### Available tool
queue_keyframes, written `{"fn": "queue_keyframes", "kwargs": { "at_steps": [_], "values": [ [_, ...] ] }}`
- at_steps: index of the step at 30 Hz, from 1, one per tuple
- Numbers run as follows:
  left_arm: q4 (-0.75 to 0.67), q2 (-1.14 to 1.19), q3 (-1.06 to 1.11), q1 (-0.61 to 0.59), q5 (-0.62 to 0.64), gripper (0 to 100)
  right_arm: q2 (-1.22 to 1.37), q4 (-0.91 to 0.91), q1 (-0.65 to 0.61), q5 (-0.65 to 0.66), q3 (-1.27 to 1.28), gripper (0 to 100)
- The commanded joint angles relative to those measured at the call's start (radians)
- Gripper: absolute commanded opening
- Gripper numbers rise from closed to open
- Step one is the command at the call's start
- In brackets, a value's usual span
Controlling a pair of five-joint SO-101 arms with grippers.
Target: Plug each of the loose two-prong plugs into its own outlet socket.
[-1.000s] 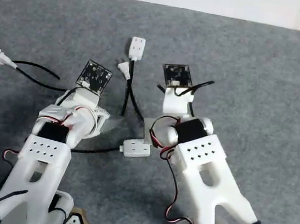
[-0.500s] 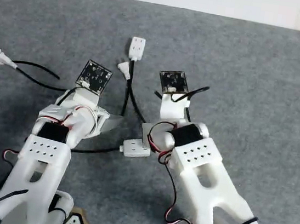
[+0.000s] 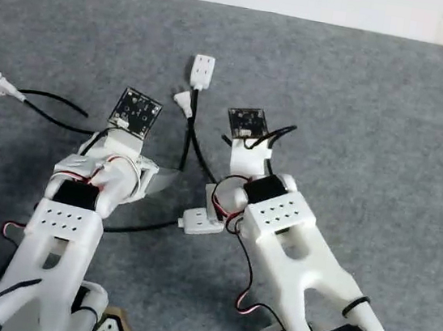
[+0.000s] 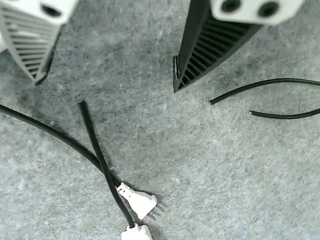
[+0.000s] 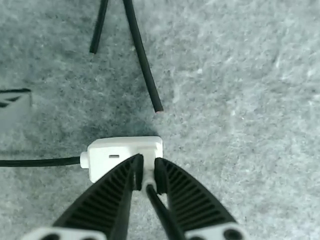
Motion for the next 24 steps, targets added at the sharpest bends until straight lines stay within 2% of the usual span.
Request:
{"fn": "queue_keyframes", "kwargs": {
  "at_steps": [1, 5, 9, 15, 24],
  "values": [
    [-0.02, 0.002, -0.038, -0.007, 0.014, 37, 0.008, -0.005, -0.008, -0.009, -0.021, 0.5],
    [-0.02, 0.002, -0.038, -0.007, 0.014, 37, 0.019, -0.068, -0.01, -0.008, 0.012, 0.5],
    [-0.02, 0.002, -0.038, -0.007, 0.014, 37, 0.143, -0.122, -0.025, -0.002, 0.065, 0.5],
    [-0.018, 0.002, -0.038, -0.007, 0.014, 37, 0.349, -0.093, -0.025, 0.0, -0.025, 0.5],
    [-0.018, 0.002, -0.035, -0.002, 0.009, 37, 0.308, -0.068, -0.025, 0.0, -0.041, 0.5]
  ]
}}
